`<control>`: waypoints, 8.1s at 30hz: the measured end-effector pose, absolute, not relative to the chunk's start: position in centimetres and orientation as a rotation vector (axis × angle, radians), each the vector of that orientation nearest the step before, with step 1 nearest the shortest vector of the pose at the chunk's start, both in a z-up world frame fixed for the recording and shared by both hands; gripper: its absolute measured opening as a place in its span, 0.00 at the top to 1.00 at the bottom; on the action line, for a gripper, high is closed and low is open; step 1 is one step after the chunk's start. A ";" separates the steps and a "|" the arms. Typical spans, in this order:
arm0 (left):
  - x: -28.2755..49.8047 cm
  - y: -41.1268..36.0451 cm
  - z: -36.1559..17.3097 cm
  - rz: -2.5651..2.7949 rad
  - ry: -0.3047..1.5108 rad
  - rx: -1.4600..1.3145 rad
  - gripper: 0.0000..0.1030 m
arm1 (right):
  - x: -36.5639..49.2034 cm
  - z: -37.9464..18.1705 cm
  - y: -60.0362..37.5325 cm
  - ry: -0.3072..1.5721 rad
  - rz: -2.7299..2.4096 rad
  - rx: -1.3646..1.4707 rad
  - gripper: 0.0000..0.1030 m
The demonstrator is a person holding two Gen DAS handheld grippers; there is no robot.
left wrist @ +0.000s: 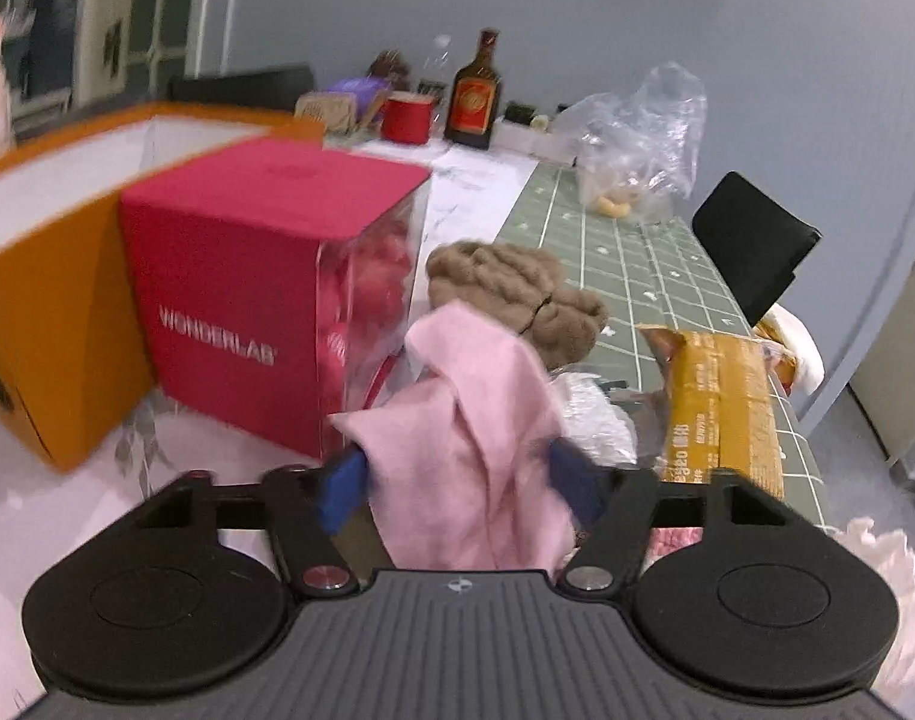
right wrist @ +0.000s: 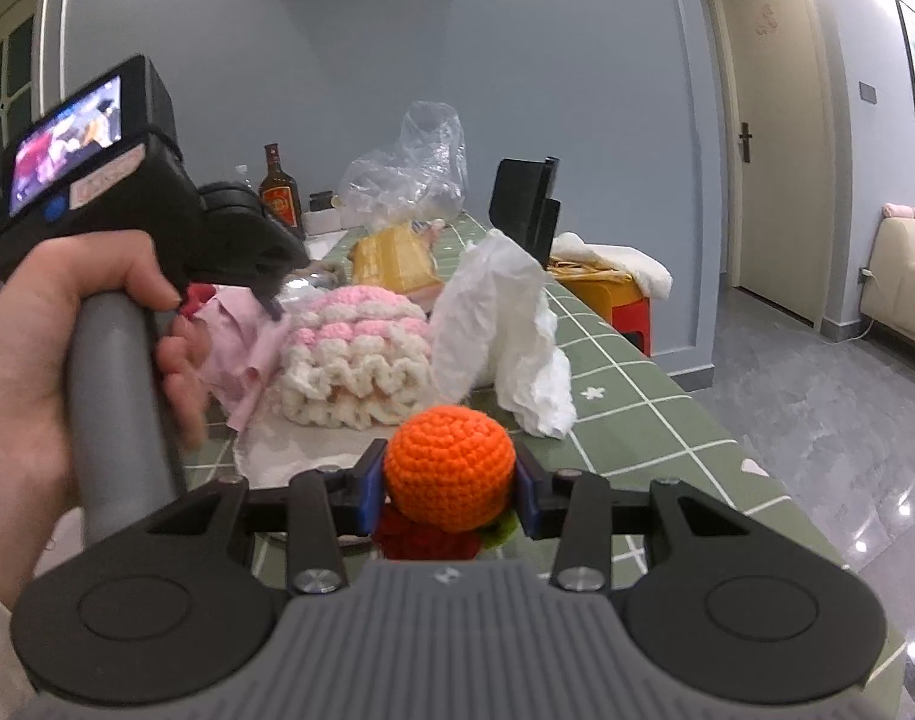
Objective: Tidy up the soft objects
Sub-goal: 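Grasp the pink cloth with the left tool while the right tool holds the orange ball, then carry the pink cloth and orange ball with both tools to the orange box, then open the left tool over the orange box while the right tool releases the ball inside, then move both open tools back over the table items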
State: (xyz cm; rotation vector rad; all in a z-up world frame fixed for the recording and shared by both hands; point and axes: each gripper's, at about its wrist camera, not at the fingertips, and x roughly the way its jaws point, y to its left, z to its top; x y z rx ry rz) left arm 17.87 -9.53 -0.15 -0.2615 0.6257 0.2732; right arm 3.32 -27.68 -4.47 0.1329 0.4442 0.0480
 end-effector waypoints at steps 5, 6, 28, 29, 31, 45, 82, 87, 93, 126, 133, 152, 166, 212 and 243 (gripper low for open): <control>17.8 -8.4 -0.4 0.215 0.659 -0.346 0.80 | 3.0 -4.3 -28.1 0.437 0.039 0.141 0.59; 17.6 -8.1 -0.2 0.202 0.661 -0.359 0.84 | 3.0 -4.3 -28.2 0.437 0.048 0.146 0.59; 8.5 0.6 2.1 -0.240 0.580 -0.408 0.93 | 3.5 -3.8 -24.2 0.439 0.126 0.064 0.60; 8.2 0.7 2.1 -0.242 0.571 -0.398 0.93 | 3.5 -3.8 -23.9 0.439 0.131 0.060 0.59; 7.4 0.9 1.9 -0.254 0.554 -0.384 0.93 | 3.6 -3.7 -23.6 0.439 0.140 0.054 0.60; 9.7 -7.0 -1.0 -0.121 0.542 0.080 0.14 | 3.5 -3.9 -23.4 0.448 0.142 0.040 0.60; 10.1 -3.9 -3.1 -0.089 0.657 -0.237 0.96 | 3.0 -4.6 -25.2 0.429 0.174 0.043 0.60; 7.5 -2.6 -1.4 -0.144 0.589 -0.244 0.96 | 2.6 -4.1 -25.1 0.404 0.169 0.045 0.60; 4.8 -1.1 0.9 -0.201 0.489 -0.271 0.96 | 1.9 -3.1 -24.7 0.358 0.184 0.057 0.60; 4.0 16.6 10.4 0.004 0.213 -0.334 0.96 | 7.3 11.3 -5.5 0.106 0.704 0.120 0.60; 9.3 19.5 7.7 0.133 0.256 -0.347 0.96 | 14.1 9.5 0.9 0.253 0.698 0.154 0.60; 11.8 19.4 3.1 0.246 0.265 -0.058 0.96 | 15.9 2.9 5.6 0.323 0.728 0.061 0.60; 10.8 20.2 1.2 0.128 0.200 -0.046 0.80 | 15.8 2.4 5.6 0.321 0.712 0.068 0.60; 8.5 22.9 1.1 -0.002 0.063 -0.215 0.17 | 14.7 4.8 3.2 0.246 0.612 0.132 0.21; -4.2 7.2 7.1 -0.153 0.139 -0.182 0.17 | -1.0 4.6 -16.3 0.144 -0.062 -0.069 0.07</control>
